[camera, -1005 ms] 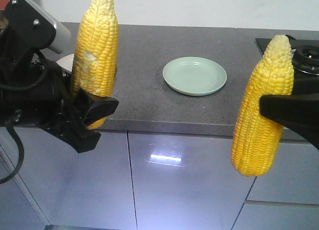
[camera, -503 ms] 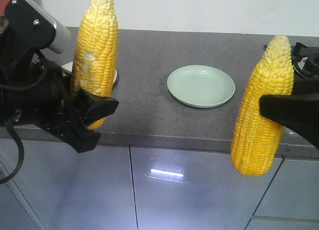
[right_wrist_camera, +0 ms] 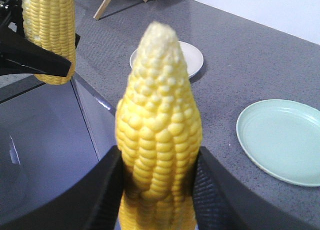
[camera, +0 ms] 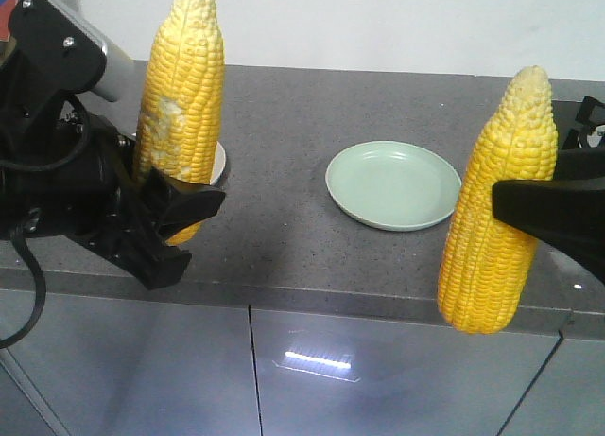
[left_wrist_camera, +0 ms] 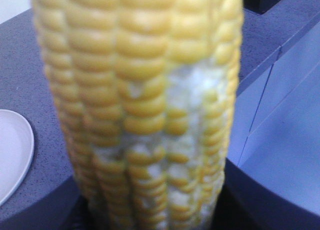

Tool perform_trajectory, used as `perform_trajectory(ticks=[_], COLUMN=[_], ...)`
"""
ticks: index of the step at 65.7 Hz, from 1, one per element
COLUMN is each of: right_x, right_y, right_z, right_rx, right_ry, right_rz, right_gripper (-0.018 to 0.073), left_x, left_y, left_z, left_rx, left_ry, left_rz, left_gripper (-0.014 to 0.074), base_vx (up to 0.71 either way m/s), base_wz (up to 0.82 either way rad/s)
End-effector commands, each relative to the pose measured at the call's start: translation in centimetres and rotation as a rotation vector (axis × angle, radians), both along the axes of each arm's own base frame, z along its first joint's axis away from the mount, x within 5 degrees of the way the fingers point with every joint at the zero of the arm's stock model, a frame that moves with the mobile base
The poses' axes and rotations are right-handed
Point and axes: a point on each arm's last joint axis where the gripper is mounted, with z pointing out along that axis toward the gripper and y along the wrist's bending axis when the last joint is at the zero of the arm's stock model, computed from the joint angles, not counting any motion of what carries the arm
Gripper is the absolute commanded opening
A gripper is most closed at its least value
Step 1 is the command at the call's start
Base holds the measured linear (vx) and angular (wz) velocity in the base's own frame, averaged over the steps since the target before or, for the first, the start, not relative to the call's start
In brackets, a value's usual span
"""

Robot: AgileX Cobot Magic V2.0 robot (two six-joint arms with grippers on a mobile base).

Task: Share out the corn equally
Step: 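Drive the base toward the counter with the white and green plates, then drive closer until the pale green plate is between both grippers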

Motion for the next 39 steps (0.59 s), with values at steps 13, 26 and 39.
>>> perform_trajectory(ticks=[13, 26, 39], right_x=[-0.02, -0.02, -0.02], right_y=[-0.08, -0.08, -0.08], right_z=[1.29, 1.29, 1.29], right_rx=[0.053, 0.053, 0.053], right_ry=[-0.063, -0.063, -0.063], right_rz=[-0.024, -0.024, -0.024], right_gripper=[0.0195, 0.0195, 0.0195], left_x=[-0.20, -0.20, -0.20], left_y=[0.18, 0.18, 0.18], left_z=[1.71, 1.71, 1.71], left_rx=[-0.078, -0.078, -0.078], left_ry=[-0.074, -0.074, -0.074], left_rz=[0.012, 0.012, 0.012], left_gripper=[0.0272, 0.0272, 0.0272], base_vx=[0.11, 0.10, 0.10], base_wz=[0.02, 0.00, -0.01])
